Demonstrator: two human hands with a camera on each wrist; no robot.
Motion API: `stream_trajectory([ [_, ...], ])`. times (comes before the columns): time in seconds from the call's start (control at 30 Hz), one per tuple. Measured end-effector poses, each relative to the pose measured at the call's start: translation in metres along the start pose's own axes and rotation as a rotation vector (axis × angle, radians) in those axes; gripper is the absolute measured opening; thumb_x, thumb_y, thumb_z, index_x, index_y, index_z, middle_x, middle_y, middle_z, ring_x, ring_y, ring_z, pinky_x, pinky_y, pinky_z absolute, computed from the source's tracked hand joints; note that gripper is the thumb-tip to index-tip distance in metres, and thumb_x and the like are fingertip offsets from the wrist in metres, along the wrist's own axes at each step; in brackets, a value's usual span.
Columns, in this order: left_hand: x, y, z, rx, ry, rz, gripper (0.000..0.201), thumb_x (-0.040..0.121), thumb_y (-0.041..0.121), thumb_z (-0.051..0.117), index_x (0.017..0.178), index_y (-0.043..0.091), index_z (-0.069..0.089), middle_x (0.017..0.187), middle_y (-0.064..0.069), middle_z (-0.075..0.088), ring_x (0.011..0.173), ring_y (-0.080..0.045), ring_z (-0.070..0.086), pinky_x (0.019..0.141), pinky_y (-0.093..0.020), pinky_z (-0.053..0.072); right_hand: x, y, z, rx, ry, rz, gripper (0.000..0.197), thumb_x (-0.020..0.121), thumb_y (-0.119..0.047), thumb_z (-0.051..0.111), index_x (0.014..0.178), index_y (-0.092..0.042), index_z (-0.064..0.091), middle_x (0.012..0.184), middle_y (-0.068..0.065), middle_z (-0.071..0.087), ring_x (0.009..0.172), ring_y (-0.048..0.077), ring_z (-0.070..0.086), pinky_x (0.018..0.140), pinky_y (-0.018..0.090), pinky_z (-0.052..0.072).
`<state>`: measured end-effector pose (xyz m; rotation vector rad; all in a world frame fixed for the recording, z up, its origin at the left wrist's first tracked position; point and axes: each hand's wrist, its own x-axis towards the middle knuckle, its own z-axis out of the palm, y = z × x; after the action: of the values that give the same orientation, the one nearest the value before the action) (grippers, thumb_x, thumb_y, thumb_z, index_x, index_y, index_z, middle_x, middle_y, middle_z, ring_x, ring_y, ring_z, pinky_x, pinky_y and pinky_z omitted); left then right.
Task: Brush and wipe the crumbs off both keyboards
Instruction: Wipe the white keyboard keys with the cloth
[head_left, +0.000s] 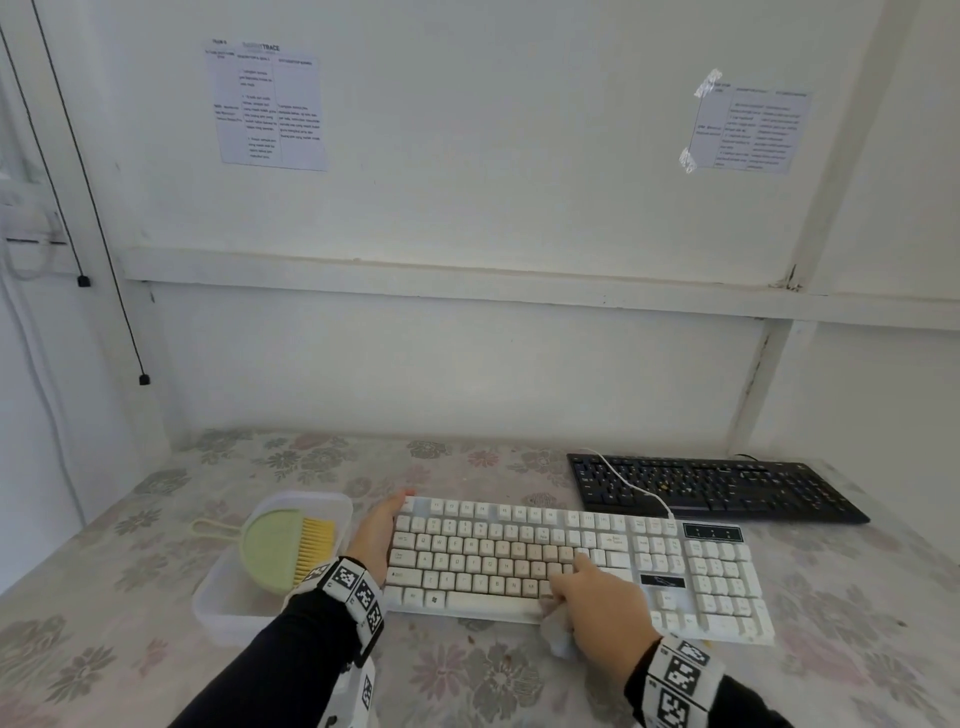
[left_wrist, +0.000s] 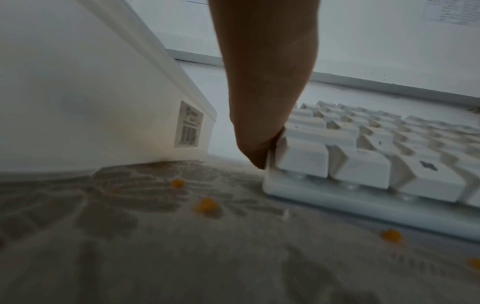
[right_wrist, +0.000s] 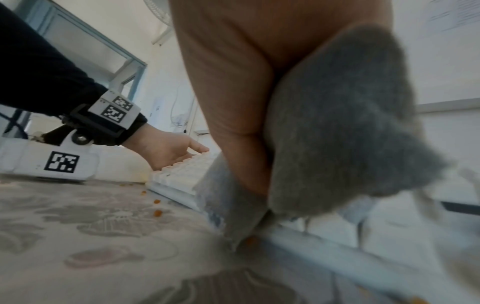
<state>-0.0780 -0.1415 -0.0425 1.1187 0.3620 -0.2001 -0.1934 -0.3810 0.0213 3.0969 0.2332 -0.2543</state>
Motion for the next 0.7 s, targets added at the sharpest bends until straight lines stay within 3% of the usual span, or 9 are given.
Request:
stream_trajectory([
  [0.13,-0.001,0.0,0.0,0.012,0.023,-0.027,0.029,0.096,0.037,0.051,0.118,0.02,0.059,0.103,-0.024,0.068,0.09,-0.038,0.066,0.073,-0.046,0.054,-0.004,0.017,-0.002,0.036,-0.009,0.103,0.022,0.09,-0.012,0.048,0.107,-0.024,0.054,0.102,-0.004,0.036,0.093,0.019,0.056,0.072,0.028,0.043],
  [0.23,-0.003,0.001,0.0,0.008,0.034,-0.029,0.028,0.095,0.038,0.052,0.115,0.02,0.06,0.102,-0.023,0.069,0.089,-0.038,0.067,0.073,-0.047,0.054,-0.006,0.021,-0.007,0.023,-0.011,0.18,0.027,0.091,-0.011,0.048,0.115,-0.021,0.052,0.118,0.0,0.045,0.105,0.02,0.058,0.081,0.03,0.047],
  [0.3,-0.004,0.001,0.001,0.01,0.046,-0.014,0.022,0.097,0.035,0.05,0.11,0.021,0.06,0.092,-0.02,0.07,0.082,-0.035,0.067,0.07,-0.044,0.054,-0.004,0.016,-0.012,0.034,0.022,0.182,0.029,0.09,-0.012,0.049,0.118,-0.019,0.051,0.121,0.001,0.045,0.104,0.019,0.058,0.085,0.029,0.049],
  [0.37,-0.003,0.001,0.001,0.005,0.04,0.001,0.019,0.098,0.033,0.047,0.105,0.021,0.06,0.083,-0.017,0.071,0.073,-0.031,0.068,0.066,-0.04,0.053,0.0,0.004,-0.016,0.109,0.079,0.103,0.025,0.088,-0.015,0.053,0.113,-0.02,0.052,0.115,-0.002,0.046,0.097,0.016,0.058,0.08,0.025,0.051],
  [0.43,-0.003,0.0,0.001,-0.001,0.028,0.004,0.02,0.099,0.033,0.045,0.102,0.022,0.061,0.075,-0.015,0.071,0.064,-0.029,0.069,0.062,-0.037,0.053,0.004,-0.017,-0.018,0.194,0.119,-0.052,0.023,0.086,-0.017,0.055,0.108,-0.022,0.055,0.103,-0.007,0.043,0.089,0.012,0.053,0.066,0.016,0.045],
  [0.47,-0.002,-0.001,0.001,-0.005,0.027,0.001,0.02,0.099,0.033,0.045,0.101,0.022,0.061,0.075,-0.015,0.072,0.063,-0.028,0.069,0.061,-0.037,0.053,0.007,-0.029,-0.018,0.218,0.116,-0.135,0.024,0.084,-0.018,0.057,0.107,-0.024,0.055,0.1,-0.008,0.041,0.089,0.012,0.051,0.065,0.016,0.042],
  [0.53,-0.003,0.0,0.001,-0.013,0.025,-0.008,0.019,0.097,0.034,0.047,0.1,0.022,0.062,0.079,-0.018,0.072,0.066,-0.031,0.069,0.063,-0.039,0.055,0.013,-0.054,-0.016,0.213,0.085,-0.252,0.026,0.082,-0.02,0.061,0.107,-0.023,0.057,0.098,-0.007,0.042,0.089,0.013,0.049,0.072,0.023,0.044],
  [0.63,-0.002,-0.001,0.002,-0.04,0.015,-0.027,0.02,0.095,0.036,0.05,0.102,0.022,0.062,0.086,-0.02,0.07,0.072,-0.033,0.068,0.07,-0.045,0.056,0.022,-0.084,-0.009,0.13,0.087,-0.32,0.026,0.085,-0.012,0.057,0.11,-0.019,0.058,0.095,-0.004,0.038,0.084,0.016,0.044,0.067,0.028,0.039],
  [0.7,-0.005,0.0,0.003,-0.046,0.011,-0.029,0.018,0.097,0.035,0.048,0.099,0.022,0.061,0.081,-0.02,0.07,0.066,-0.032,0.068,0.065,-0.041,0.055,0.026,-0.092,-0.002,0.094,0.08,-0.301,0.026,0.088,-0.007,0.053,0.112,-0.016,0.058,0.1,0.001,0.043,0.086,0.022,0.05,0.064,0.03,0.039],
])
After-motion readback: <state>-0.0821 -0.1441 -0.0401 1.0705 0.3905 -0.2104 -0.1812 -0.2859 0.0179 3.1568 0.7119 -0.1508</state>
